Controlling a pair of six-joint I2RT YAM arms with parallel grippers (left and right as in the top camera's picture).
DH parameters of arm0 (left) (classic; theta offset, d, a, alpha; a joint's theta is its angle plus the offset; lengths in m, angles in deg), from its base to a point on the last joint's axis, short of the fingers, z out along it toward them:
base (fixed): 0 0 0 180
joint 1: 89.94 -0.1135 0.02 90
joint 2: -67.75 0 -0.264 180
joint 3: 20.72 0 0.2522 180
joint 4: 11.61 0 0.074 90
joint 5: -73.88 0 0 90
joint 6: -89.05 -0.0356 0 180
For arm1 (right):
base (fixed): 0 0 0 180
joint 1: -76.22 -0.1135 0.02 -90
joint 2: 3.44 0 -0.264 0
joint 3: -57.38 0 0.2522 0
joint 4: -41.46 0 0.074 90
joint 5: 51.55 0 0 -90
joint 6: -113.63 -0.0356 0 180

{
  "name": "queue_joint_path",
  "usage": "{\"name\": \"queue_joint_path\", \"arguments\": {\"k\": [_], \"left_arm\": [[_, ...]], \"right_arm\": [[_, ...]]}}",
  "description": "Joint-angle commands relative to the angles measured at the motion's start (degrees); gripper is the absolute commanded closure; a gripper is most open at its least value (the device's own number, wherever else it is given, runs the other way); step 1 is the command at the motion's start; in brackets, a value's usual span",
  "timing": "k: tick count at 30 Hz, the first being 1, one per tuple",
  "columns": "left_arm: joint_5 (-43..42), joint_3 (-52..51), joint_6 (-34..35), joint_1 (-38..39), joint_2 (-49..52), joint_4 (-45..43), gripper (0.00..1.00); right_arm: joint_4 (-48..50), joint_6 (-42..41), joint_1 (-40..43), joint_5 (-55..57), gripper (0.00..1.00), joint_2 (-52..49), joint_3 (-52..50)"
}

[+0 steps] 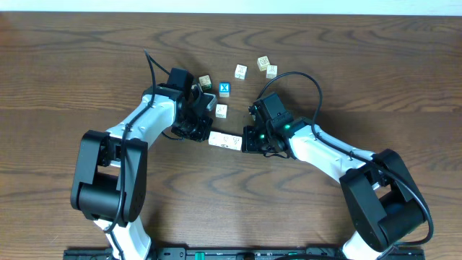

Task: Lift 3 blocks

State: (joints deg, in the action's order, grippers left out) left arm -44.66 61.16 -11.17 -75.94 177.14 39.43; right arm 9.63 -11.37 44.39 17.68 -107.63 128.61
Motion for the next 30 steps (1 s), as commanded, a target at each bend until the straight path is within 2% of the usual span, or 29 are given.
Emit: {"name": "queue_joint_path", "arguments": {"k": [1,17,30], "left_arm": [[-8.37,1.79,1.03,2.49,-0.87,0.2,0.93],[-8.37,1.99,1.51,2.49,-5.81,0.22,0.93],[-8.31,1.99,2.4,4.33,-5.99,0.2,0.93]], "right_arm": [[2.27,-1.4,-1.49,-6.47,0.99,1.99,2.54],[2.64,-2.25,-1.49,-7.17,0.99,1.99,3.96],[2.62,-2.25,-1.53,-7.32,0.99,2.01,4.46]]}}
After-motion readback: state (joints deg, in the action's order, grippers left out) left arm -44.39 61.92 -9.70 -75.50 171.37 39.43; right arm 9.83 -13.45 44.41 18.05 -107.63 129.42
